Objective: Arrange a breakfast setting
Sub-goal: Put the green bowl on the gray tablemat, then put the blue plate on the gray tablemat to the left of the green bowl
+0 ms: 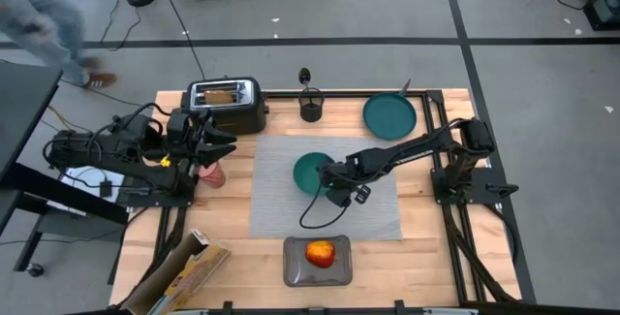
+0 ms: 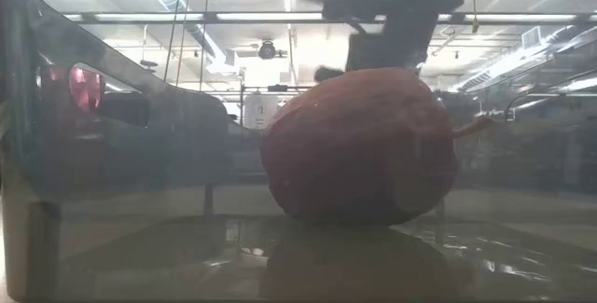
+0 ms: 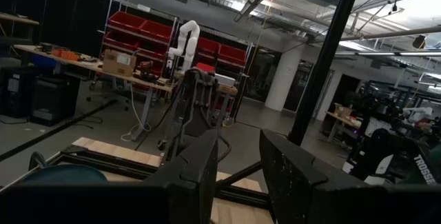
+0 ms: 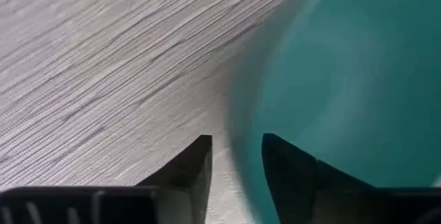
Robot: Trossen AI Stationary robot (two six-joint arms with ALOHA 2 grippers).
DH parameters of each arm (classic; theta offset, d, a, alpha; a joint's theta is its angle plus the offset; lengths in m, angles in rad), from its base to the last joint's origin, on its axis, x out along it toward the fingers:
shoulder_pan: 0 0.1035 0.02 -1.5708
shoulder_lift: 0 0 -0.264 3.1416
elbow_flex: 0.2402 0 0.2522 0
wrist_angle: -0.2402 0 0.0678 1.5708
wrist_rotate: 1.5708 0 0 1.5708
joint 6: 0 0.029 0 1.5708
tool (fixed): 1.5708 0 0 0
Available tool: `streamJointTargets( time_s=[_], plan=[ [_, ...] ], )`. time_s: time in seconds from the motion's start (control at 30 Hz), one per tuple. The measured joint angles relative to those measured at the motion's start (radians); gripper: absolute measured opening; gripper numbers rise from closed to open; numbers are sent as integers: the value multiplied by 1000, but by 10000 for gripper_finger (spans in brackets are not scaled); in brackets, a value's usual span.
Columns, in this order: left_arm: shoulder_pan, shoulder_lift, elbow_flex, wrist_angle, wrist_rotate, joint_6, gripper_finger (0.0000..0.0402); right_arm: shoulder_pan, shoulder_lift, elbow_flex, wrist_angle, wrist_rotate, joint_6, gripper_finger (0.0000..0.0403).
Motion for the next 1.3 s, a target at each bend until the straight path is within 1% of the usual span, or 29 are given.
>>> streamJointTargets(
  time_s=[0.2,0.37,0.43,0.57,0.63,0.83,1.0,1.07,1.13,1.3],
  plan=[
    [0,0,0,0,0,0,117,3,-64,16,-3,-4,50,185],
    [0,0,0,0,0,0,117,3,-115,16,-2,13,92,204],
    [0,0,0,0,0,0,117,3,-136,16,-2,28,124,206],
    [0,0,0,-1,0,9,117,10,-180,16,-11,31,243,205],
    [0,0,0,-1,0,13,117,21,-205,16,-25,30,277,205],
    [0,0,0,-1,0,16,117,42,-262,16,-48,29,295,205],
    [0,0,0,-1,0,16,117,43,-297,16,-62,1,336,205],
    [0,0,0,-1,0,17,117,47,-313,16,-92,-4,388,204],
    [0,0,0,-1,0,17,117,52,-334,16,-146,-4,482,204],
    [0,0,0,-1,0,18,117,78,-403,16,-271,0,837,204]
  ],
)
